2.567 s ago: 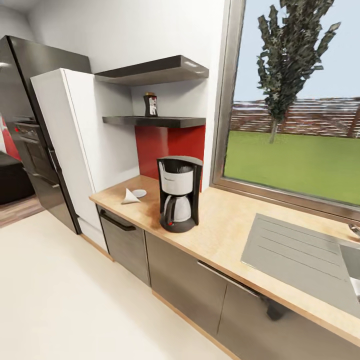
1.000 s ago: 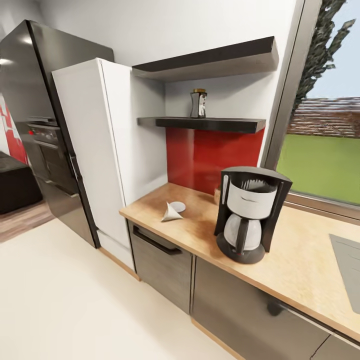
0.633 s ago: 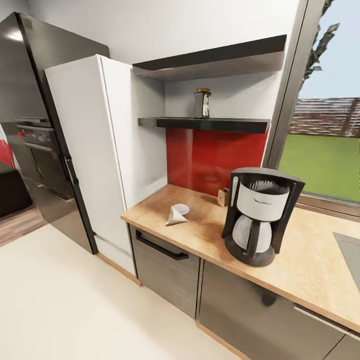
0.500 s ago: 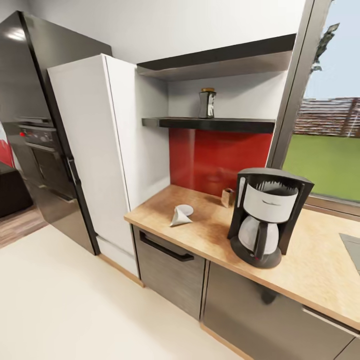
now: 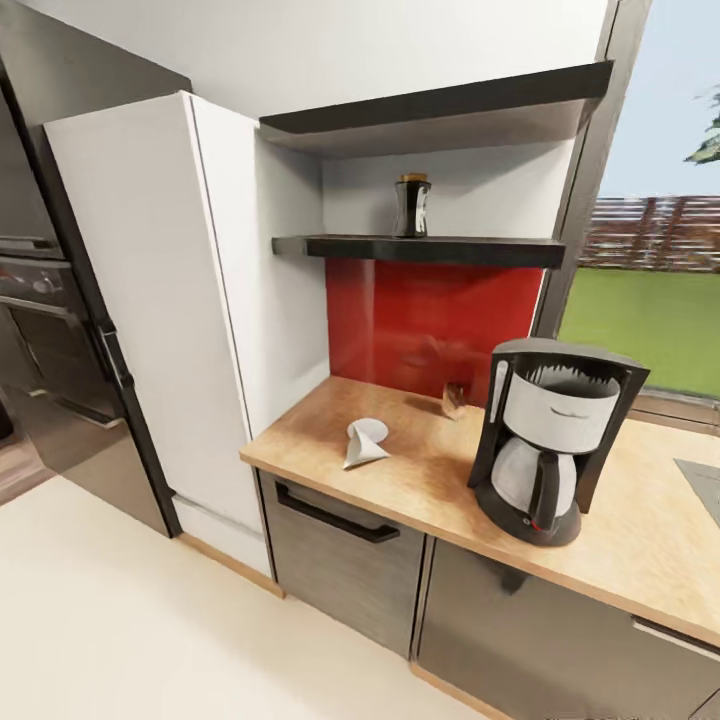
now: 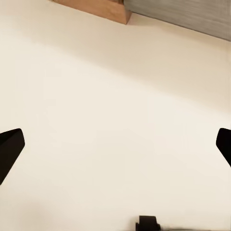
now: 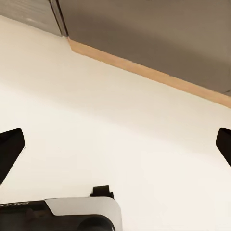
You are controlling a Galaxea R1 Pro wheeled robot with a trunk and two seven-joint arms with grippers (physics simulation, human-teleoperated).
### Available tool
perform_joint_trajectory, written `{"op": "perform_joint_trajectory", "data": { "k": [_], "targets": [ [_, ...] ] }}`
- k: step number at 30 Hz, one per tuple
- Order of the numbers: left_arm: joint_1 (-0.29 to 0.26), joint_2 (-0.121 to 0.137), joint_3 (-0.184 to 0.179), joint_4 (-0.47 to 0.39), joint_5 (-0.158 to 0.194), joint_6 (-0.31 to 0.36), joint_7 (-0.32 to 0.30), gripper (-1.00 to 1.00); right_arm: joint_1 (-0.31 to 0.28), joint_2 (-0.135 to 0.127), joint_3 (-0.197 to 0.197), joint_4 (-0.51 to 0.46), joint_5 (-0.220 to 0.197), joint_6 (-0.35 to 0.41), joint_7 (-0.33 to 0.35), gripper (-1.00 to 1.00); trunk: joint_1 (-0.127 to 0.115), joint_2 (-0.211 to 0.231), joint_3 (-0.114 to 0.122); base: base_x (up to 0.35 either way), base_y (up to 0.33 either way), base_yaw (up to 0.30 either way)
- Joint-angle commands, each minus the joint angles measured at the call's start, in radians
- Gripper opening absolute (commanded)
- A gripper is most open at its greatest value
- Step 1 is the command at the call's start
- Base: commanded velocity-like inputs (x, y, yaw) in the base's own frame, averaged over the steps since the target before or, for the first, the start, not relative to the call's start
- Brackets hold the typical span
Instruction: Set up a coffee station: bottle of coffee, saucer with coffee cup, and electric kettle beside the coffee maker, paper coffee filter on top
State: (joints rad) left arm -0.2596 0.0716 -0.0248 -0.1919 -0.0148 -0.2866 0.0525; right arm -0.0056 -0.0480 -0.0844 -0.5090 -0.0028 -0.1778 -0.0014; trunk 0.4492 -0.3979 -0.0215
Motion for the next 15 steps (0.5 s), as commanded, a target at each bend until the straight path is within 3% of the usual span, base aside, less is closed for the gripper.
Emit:
{"op": "perform_joint_trajectory", "data": {
  "k": [1,15],
  "targets": [
    [0.0,0.0,-0.003,0.001,-0.002,-0.003,0.004,1.0,-0.001,0.0,-0.001,0.0,0.0,-0.002,0.0,1.0,0.001,-0.002,-0.002,0.123,0.313,-0.262],
    [-0.001,-0.001,-0.004,0.0,-0.004,-0.003,0.004,1.0,-0.001,0.0,0.0,0.001,-0.002,-0.002,0.0,1.0,0.001,-0.002,-0.002,0.018,0.334,-0.263]
  ]
}}
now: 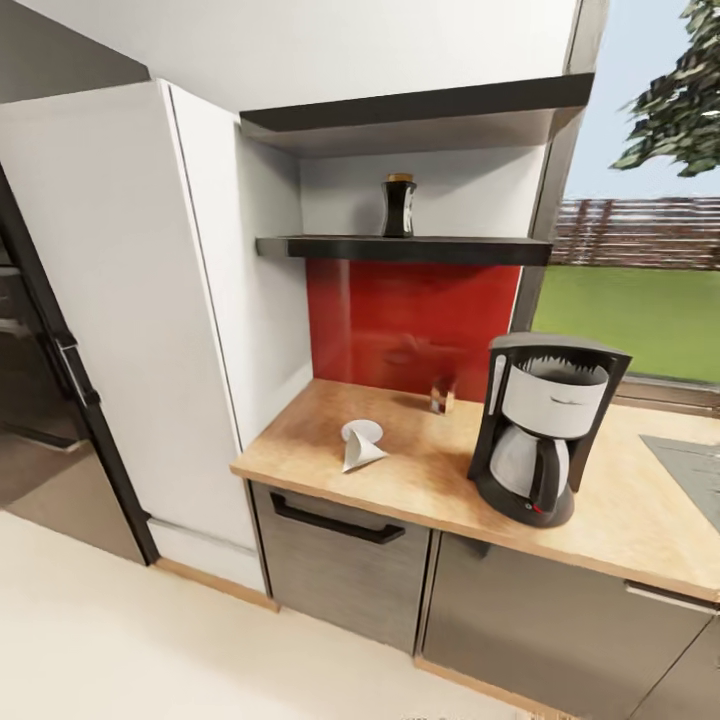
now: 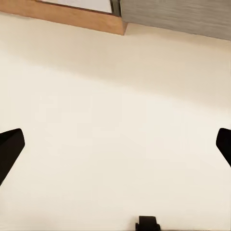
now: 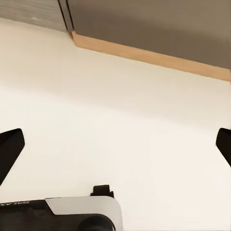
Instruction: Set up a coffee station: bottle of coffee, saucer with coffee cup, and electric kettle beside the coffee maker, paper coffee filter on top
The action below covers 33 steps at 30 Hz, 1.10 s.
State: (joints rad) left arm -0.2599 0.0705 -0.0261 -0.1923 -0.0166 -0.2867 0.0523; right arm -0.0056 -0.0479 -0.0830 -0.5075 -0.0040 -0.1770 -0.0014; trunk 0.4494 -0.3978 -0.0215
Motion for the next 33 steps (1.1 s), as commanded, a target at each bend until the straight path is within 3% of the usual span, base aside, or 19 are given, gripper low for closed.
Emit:
{"op": "perform_joint_trajectory", "data": {
  "k": [1,16,21,24,27,29,33],
  "targets": [
    [-0.001,0.0,-0.003,0.001,-0.002,-0.003,0.004,1.0,-0.001,0.0,-0.001,0.0,0.0,-0.002,0.0,1.0,0.001,-0.002,-0.002,0.0,0.338,-0.264],
    [-0.004,-0.001,-0.006,-0.023,-0.01,-0.002,0.003,1.0,-0.001,0.0,-0.001,0.001,-0.001,-0.001,0.0,1.0,0.001,-0.002,-0.002,0.0,0.292,-0.264],
    [-0.006,0.002,-0.007,-0.179,-0.01,0.011,-0.005,1.0,-0.001,0.0,-0.001,0.001,0.0,-0.001,-0.002,1.0,0.001,-0.002,-0.002,0.0,0.013,-0.123],
    [-0.007,0.002,-0.021,-0.329,-0.011,0.052,-0.07,1.0,-0.001,-0.001,0.0,0.002,0.002,-0.002,-0.002,1.0,0.001,-0.002,-0.002,0.0,0.002,-0.023],
    [-0.012,0.002,-0.027,-0.456,-0.011,0.134,-0.149,1.0,-0.001,-0.006,-0.001,0.002,0.004,-0.002,-0.002,1.0,0.001,-0.002,-0.002,0.0,0.001,-0.006],
    [-0.016,0.003,-0.03,-0.595,-0.011,0.237,-0.228,1.0,-0.001,-0.009,-0.001,0.002,0.004,-0.002,-0.002,1.0,0.001,-0.002,-0.002,0.0,0.0,-0.002],
    [-0.049,0.003,-0.03,-0.721,-0.01,0.362,-0.275,1.0,-0.001,-0.009,0.003,0.003,0.005,-0.003,-0.002,1.0,0.001,-0.002,-0.002,0.0,0.0,0.0]
  ]
}}
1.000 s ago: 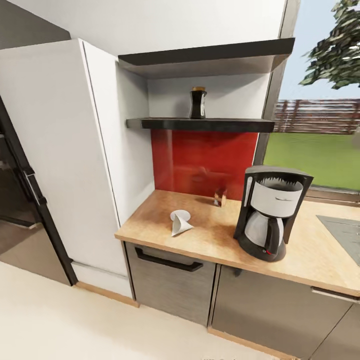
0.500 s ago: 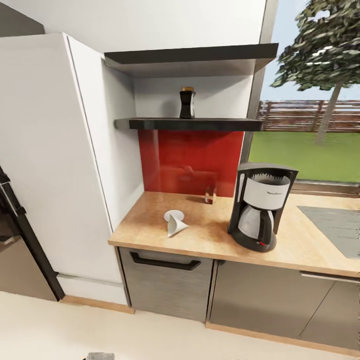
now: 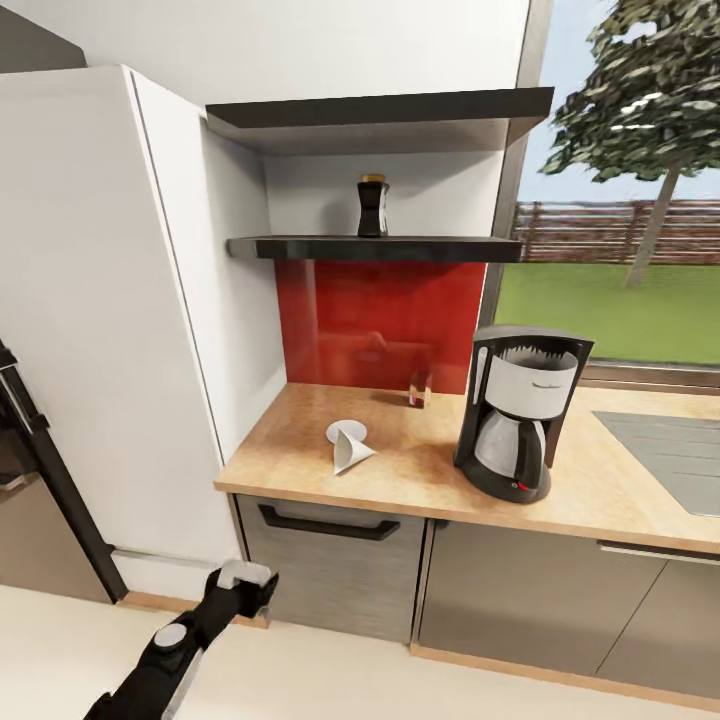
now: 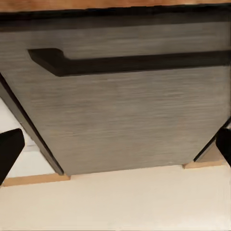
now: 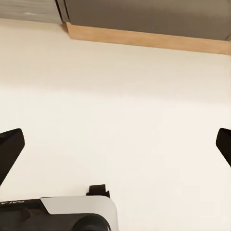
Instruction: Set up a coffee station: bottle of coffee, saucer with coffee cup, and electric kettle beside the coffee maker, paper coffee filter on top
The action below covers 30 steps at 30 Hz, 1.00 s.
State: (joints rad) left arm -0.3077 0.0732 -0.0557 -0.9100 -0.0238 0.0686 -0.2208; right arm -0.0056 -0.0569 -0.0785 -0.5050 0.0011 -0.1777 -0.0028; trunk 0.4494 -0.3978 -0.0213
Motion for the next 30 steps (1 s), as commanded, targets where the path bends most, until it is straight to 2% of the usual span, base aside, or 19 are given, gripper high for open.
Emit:
{"op": "perform_joint_trajectory", "data": {
  "k": [1,4,7,8,11,14,20,30],
  "targets": [
    [-0.026,0.0,-0.001,-0.036,-0.002,0.066,-0.017,1.0,-0.001,0.0,-0.001,0.0,0.0,-0.003,0.0,1.0,0.001,-0.002,-0.002,0.0,0.0,0.0],
    [-0.087,-0.003,-0.001,-0.063,-0.001,0.155,-0.057,1.0,-0.001,0.0,-0.002,0.0,0.0,-0.003,0.0,1.0,0.001,-0.002,-0.002,0.0,0.0,0.0],
    [-0.19,-0.008,-0.002,-0.074,-0.001,0.265,-0.138,1.0,-0.001,0.0,-0.001,0.0,0.001,-0.003,0.0,1.0,0.001,-0.002,-0.002,0.0,0.0,0.0],
    [-0.294,-0.011,-0.001,-0.076,-0.002,0.387,-0.173,1.0,-0.001,0.0,0.0,0.0,0.002,-0.003,0.0,1.0,0.001,-0.002,-0.002,0.0,0.0,0.0],
    [-0.339,-0.012,-0.002,-0.075,-0.004,0.433,-0.174,1.0,-0.001,0.0,0.0,0.0,0.002,-0.003,-0.001,1.0,0.001,-0.002,-0.002,0.0,0.0,0.0],
    [-0.36,-0.009,-0.004,-0.072,-0.006,0.452,-0.174,1.0,-0.001,0.0,-0.004,0.0,-0.001,-0.002,-0.002,1.0,0.001,-0.002,-0.002,0.0,0.0,0.0],
    [-0.357,-0.007,-0.007,-0.073,-0.016,0.454,-0.167,1.0,-0.001,0.002,-0.006,-0.001,-0.004,-0.001,-0.001,1.0,0.001,-0.002,-0.002,0.0,0.0,-0.047],
    [-0.358,-0.007,-0.007,-0.073,-0.019,0.456,-0.167,1.0,-0.001,0.005,-0.006,0.0,-0.005,0.001,0.0,1.0,0.001,-0.002,-0.002,0.197,0.0,-0.245]
  ]
}}
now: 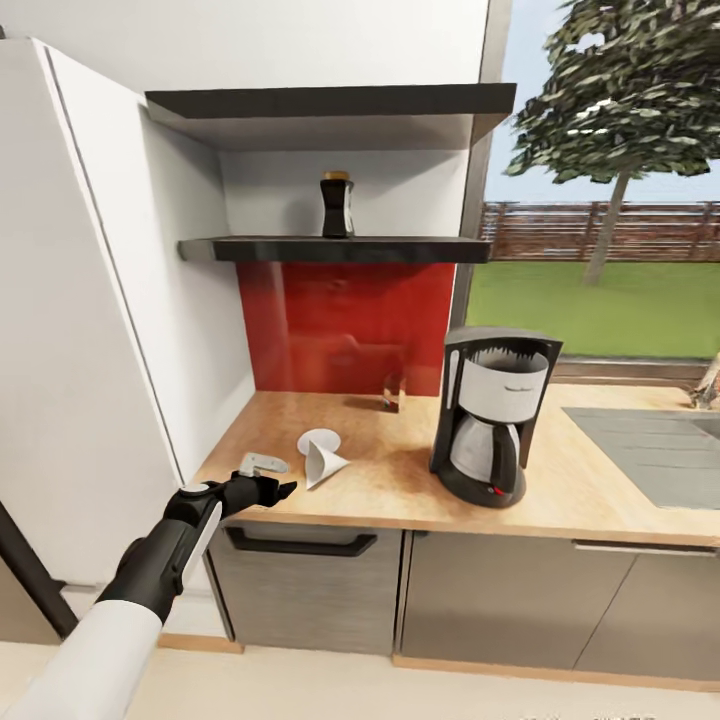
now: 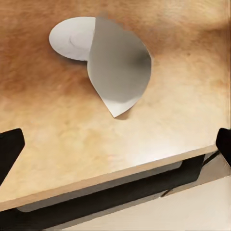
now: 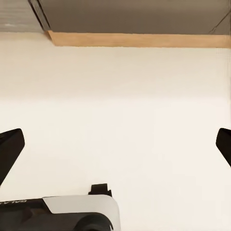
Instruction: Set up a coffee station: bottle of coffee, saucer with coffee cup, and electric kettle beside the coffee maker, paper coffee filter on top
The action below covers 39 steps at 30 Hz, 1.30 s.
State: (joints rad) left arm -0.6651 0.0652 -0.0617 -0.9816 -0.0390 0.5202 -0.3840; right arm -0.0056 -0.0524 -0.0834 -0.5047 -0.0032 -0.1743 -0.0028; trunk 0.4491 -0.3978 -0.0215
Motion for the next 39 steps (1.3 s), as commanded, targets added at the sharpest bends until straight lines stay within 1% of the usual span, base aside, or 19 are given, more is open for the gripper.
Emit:
{"op": "perform_joint_trajectory", "data": {
  "k": [1,6,9,14,19,26,33,35,36,38,39],
  "targets": [
    [-0.001,0.001,-0.001,-0.002,-0.004,0.004,-0.004,1.0,-0.001,0.0,-0.001,0.0,0.0,-0.002,0.0,1.0,0.001,-0.002,-0.002,0.072,0.0,-0.267],
    [-0.001,0.001,-0.002,-0.002,-0.004,0.004,-0.004,1.0,-0.001,0.0,-0.001,0.0,-0.001,-0.002,0.0,1.0,0.001,-0.002,-0.002,0.028,0.0,-0.26],
    [0.0,0.001,-0.002,-0.002,-0.004,0.004,-0.004,1.0,-0.001,0.0,-0.001,0.0,-0.001,-0.001,-0.001,1.0,0.001,-0.002,-0.002,0.004,0.0,-0.112],
    [0.001,0.0,-0.003,-0.001,-0.004,0.005,-0.007,1.0,-0.001,0.0,-0.001,0.0,-0.001,-0.001,-0.001,1.0,0.001,-0.002,-0.002,0.012,0.0,-0.027],
    [0.001,0.0,-0.002,0.003,-0.004,0.004,-0.006,1.0,-0.001,0.0,-0.001,0.0,-0.001,-0.001,-0.001,1.0,0.001,-0.002,-0.002,0.192,0.0,-0.004],
    [0.001,0.0,0.002,0.012,-0.004,0.003,-0.004,1.0,-0.001,0.0,-0.001,0.0,-0.001,-0.001,-0.002,1.0,0.001,-0.002,-0.002,0.053,0.0,0.0],
    [0.001,-0.002,0.004,0.015,-0.003,0.003,-0.004,1.0,-0.001,0.0,-0.001,0.0,-0.001,-0.001,-0.002,1.0,0.001,-0.002,-0.002,0.252,0.0,0.0],
    [0.001,-0.002,-0.001,0.015,-0.002,0.003,-0.004,1.0,-0.001,0.0,-0.001,0.0,-0.001,-0.001,-0.002,1.0,0.001,-0.002,-0.002,0.129,0.0,0.0],
    [0.001,-0.002,-0.009,0.015,-0.002,0.003,-0.004,1.0,-0.001,0.0,-0.001,0.0,0.0,-0.001,-0.002,1.0,0.001,-0.002,-0.002,0.073,0.0,0.0],
    [0.002,-0.002,-0.036,0.016,-0.002,0.002,-0.003,1.0,-0.001,0.0,-0.001,0.0,0.0,-0.001,-0.002,1.0,0.001,-0.002,-0.002,0.028,0.0,0.0],
    [0.002,-0.002,-0.042,0.017,-0.002,0.002,-0.003,1.0,-0.001,0.0,-0.001,0.0,0.0,-0.001,-0.002,1.0,0.001,-0.002,-0.002,0.012,0.0,0.0]
  ]
}}
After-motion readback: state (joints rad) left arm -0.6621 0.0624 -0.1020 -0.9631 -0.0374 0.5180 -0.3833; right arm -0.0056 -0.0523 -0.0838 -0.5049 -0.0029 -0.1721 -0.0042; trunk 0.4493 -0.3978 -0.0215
